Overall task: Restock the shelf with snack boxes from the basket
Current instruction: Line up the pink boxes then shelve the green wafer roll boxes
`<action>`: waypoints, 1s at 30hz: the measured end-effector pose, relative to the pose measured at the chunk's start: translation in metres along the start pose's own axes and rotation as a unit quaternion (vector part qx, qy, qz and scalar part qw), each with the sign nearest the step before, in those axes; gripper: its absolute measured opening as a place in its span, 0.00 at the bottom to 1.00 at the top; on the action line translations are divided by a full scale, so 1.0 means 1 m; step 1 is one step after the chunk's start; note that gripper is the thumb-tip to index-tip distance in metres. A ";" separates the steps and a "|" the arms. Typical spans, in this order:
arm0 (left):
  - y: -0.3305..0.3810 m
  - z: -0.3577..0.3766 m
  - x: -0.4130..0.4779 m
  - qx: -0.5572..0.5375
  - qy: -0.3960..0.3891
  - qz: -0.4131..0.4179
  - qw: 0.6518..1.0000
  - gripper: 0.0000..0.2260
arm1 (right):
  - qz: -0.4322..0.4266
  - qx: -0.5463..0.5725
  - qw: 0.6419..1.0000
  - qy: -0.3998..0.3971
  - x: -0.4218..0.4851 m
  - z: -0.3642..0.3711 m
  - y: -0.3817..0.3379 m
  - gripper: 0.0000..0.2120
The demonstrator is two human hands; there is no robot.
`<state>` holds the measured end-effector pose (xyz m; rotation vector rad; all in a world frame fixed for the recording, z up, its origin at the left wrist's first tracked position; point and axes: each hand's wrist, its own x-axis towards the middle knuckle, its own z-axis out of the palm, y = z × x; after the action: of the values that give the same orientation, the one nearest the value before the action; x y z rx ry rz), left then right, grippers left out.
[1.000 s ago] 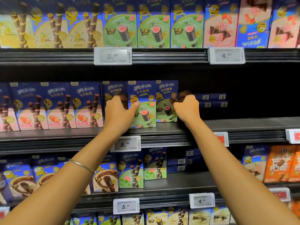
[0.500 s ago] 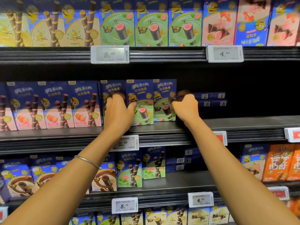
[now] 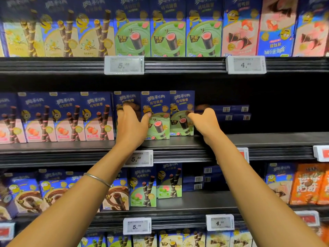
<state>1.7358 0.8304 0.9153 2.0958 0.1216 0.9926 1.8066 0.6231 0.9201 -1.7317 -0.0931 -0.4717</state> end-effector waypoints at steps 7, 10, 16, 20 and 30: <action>0.013 -0.013 -0.020 -0.092 0.058 0.018 0.994 0.24 | -0.065 0.052 0.997 -0.002 -0.040 -0.029 -0.017 0.27; 0.021 -0.015 -0.040 -0.167 0.064 0.010 0.984 0.23 | -0.070 0.095 0.993 -0.024 -0.065 -0.051 -0.019 0.23; 0.016 -0.013 -0.127 -0.337 0.064 -0.039 0.939 0.16 | -0.045 0.249 0.965 -0.069 -0.139 -0.106 0.033 0.15; -0.029 0.015 -0.229 -0.403 -0.005 -0.128 0.906 0.17 | 0.047 0.291 0.947 -0.129 -0.193 -0.115 0.112 0.17; -0.192 0.077 -0.539 -0.203 -0.217 -0.565 0.770 0.13 | 0.446 0.009 0.888 -0.110 -0.393 -0.145 0.366 0.09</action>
<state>1.4624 0.7013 0.4230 1.3652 0.7522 -0.2073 1.5261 0.4805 0.4615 -1.6029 0.5224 0.4056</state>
